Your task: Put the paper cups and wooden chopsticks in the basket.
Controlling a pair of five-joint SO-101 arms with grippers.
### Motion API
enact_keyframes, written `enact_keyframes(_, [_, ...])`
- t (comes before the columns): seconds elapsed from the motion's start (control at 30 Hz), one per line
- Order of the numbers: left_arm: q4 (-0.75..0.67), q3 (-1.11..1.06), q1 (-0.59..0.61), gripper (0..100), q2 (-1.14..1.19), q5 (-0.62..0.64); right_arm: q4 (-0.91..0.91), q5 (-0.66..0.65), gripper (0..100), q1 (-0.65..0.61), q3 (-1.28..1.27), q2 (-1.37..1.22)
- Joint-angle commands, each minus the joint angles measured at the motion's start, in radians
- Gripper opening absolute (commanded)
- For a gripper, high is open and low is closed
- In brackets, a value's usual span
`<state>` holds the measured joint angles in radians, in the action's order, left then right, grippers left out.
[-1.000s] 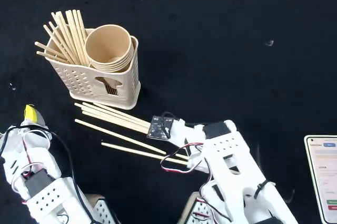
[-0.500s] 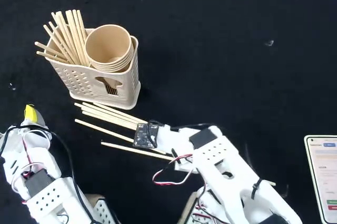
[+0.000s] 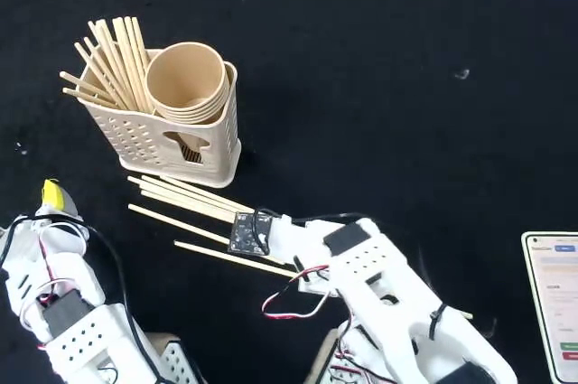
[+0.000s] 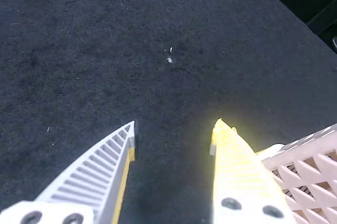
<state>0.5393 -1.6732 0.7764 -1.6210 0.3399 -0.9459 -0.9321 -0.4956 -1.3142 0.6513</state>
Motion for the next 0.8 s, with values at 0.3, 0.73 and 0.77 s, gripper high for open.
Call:
enact_keyframes(0.3, [-0.003, 0.039, -0.012, 23, -0.012, 0.008, -0.133, 0.003, 1.0, 0.089, 0.220, -0.116])
enact_keyframes(0.73, [-0.003, 0.038, -0.012, 23, -0.012, 0.008, 0.161, 0.551, 1.0, -0.425, 0.377, -0.114])
enact_keyframes(0.77, [-0.003, 0.038, -0.012, 23, -0.012, 0.008, 0.201, 0.563, 1.0, -0.427, 0.387, -0.154])
